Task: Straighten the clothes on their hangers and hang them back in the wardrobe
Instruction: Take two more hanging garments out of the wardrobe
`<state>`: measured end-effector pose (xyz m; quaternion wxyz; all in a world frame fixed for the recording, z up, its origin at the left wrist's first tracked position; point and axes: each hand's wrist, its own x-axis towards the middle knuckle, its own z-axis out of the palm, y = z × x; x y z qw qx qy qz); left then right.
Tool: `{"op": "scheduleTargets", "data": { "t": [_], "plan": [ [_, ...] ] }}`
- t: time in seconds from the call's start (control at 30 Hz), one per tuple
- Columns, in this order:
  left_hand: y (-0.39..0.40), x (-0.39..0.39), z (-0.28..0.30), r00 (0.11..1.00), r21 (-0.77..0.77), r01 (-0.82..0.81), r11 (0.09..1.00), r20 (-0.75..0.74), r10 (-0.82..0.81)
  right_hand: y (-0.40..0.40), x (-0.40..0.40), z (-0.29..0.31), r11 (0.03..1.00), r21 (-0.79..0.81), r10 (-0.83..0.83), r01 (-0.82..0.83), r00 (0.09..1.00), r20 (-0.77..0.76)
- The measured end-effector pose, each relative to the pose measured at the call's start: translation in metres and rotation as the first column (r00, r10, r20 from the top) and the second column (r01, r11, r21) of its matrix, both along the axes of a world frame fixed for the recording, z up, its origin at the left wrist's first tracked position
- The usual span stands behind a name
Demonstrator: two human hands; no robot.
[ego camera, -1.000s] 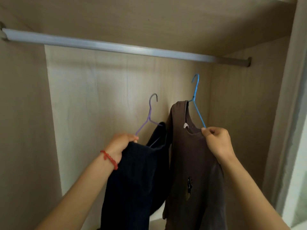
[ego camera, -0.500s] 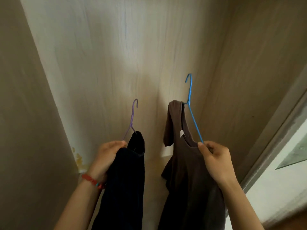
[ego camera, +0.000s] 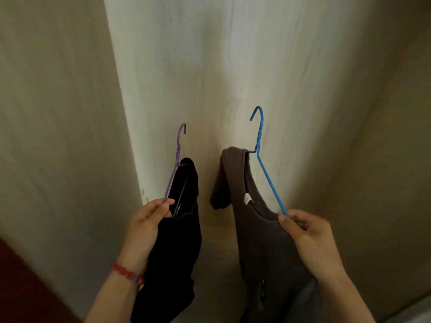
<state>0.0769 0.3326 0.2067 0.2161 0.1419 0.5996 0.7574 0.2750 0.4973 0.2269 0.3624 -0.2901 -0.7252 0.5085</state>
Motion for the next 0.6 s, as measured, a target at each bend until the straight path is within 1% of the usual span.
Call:
{"op": "scheduleTargets", "data": {
  "t": [0.13, 0.23, 0.3, 0.47, 0.53, 0.6],
  "plan": [
    [-0.006, 0.035, -0.010, 0.977, 0.022, -0.212, 0.977, 0.012, 0.212, 0.019, 0.000, -0.007, 0.987, -0.031, 0.160, -0.159, 0.987, 0.011],
    [-0.015, 0.075, -0.013, 0.928, 0.010, -0.371, 0.929, 0.022, 0.371, 0.028, 0.005, -0.010, 0.954, -0.039, 0.300, -0.299, 0.954, 0.025],
    [-0.026, 0.105, -0.012, 0.896, -0.022, -0.443, 0.896, 0.037, 0.443, 0.030, 0.011, -0.013, 0.924, -0.026, 0.383, -0.382, 0.923, 0.024],
    [-0.076, 0.174, -0.006, 0.795, -0.100, -0.592, 0.799, 0.091, 0.600, 0.021, 0.018, -0.013, 0.810, -0.018, 0.586, -0.586, 0.809, 0.045],
    [-0.096, 0.199, -0.004, 0.750, -0.093, -0.646, 0.758, 0.112, 0.652, 0.011, 0.017, -0.012, 0.758, -0.020, 0.652, -0.652, 0.757, 0.046],
    [-0.113, 0.222, -0.002, 0.691, -0.095, -0.710, 0.698, 0.098, 0.716, -0.001, 0.016, -0.010, 0.696, -0.031, 0.718, -0.718, 0.694, 0.042]
  ]
}}
